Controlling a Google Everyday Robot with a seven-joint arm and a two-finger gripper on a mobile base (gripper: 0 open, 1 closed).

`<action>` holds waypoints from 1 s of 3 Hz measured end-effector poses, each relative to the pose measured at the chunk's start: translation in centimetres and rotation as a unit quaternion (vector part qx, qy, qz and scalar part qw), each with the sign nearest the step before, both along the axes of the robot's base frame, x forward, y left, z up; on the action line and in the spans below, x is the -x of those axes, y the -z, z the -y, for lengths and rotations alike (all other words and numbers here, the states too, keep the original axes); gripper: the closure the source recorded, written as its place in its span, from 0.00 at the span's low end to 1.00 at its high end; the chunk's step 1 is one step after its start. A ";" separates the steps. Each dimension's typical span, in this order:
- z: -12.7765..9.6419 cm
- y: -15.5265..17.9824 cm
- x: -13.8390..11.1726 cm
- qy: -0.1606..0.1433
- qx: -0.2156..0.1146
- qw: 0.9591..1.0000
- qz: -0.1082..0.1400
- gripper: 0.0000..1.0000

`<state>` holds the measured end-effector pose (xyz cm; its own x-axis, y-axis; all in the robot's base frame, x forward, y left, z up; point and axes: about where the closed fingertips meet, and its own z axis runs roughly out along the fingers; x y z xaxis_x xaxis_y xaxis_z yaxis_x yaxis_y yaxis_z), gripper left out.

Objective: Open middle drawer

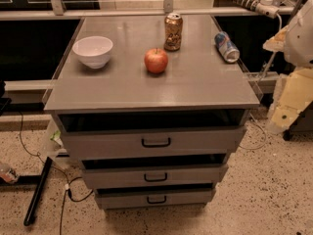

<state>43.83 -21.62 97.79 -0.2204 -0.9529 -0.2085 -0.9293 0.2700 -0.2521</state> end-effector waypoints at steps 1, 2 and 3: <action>0.0 0.0 0.0 0.000 0.000 1.000 0.000 0.00; -0.3 0.7 0.4 -0.005 -0.007 1.000 0.001 0.00; -1.3 3.3 1.5 -0.028 -0.025 0.999 0.001 0.00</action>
Offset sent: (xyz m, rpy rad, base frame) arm -0.0099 0.0050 -0.0215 0.0363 0.0153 0.0252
